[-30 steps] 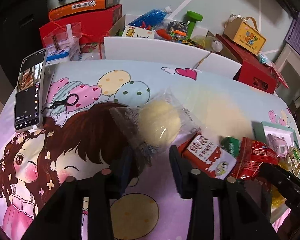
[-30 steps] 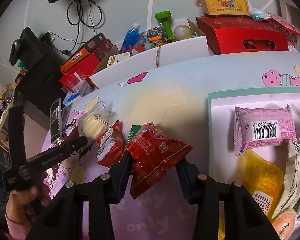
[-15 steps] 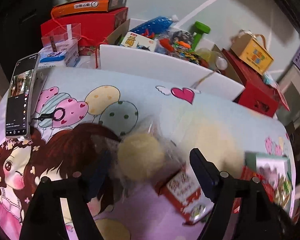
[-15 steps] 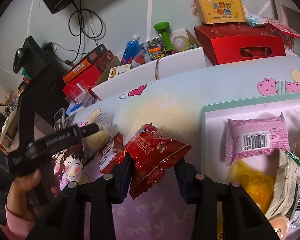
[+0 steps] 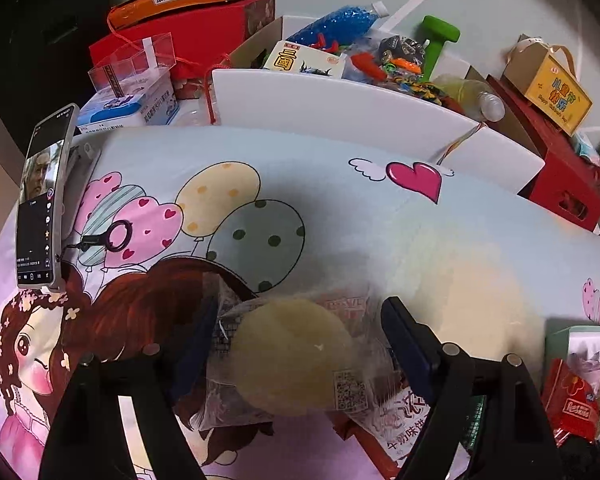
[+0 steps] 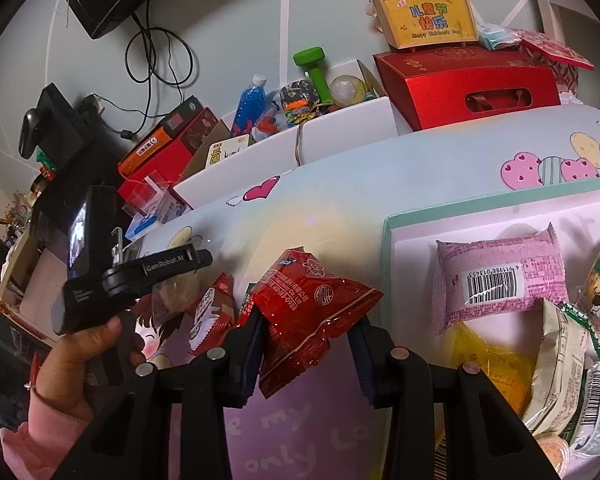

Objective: Organize snacks
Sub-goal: 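Grasp the clear bun bag with the left tool while the right tool grasps the red candy bag, then carry the bun bag and red candy bag over the white tray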

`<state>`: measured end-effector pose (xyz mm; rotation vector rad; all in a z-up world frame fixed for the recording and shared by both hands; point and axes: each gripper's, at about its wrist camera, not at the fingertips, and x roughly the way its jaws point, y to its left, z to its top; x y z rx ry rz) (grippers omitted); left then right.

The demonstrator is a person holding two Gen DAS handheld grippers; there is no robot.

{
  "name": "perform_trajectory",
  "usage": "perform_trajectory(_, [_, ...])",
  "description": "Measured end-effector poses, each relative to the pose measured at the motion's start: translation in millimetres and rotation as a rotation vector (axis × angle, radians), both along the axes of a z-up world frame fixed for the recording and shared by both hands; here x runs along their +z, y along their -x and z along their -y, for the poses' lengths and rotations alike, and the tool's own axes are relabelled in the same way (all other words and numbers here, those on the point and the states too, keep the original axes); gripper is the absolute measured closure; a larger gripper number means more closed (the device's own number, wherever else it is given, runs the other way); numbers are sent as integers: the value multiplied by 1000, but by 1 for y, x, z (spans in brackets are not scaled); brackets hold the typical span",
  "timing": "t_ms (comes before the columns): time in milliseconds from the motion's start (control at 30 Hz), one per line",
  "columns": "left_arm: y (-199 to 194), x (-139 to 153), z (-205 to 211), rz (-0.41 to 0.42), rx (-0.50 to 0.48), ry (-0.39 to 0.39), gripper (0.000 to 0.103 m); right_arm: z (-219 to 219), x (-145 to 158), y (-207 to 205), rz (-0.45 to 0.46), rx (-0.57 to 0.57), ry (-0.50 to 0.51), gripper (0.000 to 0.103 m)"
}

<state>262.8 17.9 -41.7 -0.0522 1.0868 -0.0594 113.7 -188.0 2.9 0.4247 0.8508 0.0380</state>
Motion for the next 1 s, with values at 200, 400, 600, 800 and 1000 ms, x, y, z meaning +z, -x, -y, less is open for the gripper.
perform_trajectory(200, [11, 4, -7, 15, 11, 21, 35, 1, 1, 2, 5, -8, -1, 61])
perform_trajectory(400, [29, 13, -18, 32, 36, 70, 37, 3, 5, 4, 17, -7, -2, 61])
perform_trajectory(600, [57, 31, -27, 80, 54, 99, 37, 7, 11, 8, 28, -19, -8, 61])
perform_trajectory(800, [80, 43, -18, 105, 37, 131, 37, 11, 16, 13, 41, -28, -14, 60])
perform_trajectory(1000, [98, 69, 2, 155, -10, 147, 37, 15, 27, 22, 59, -32, -9, 60])
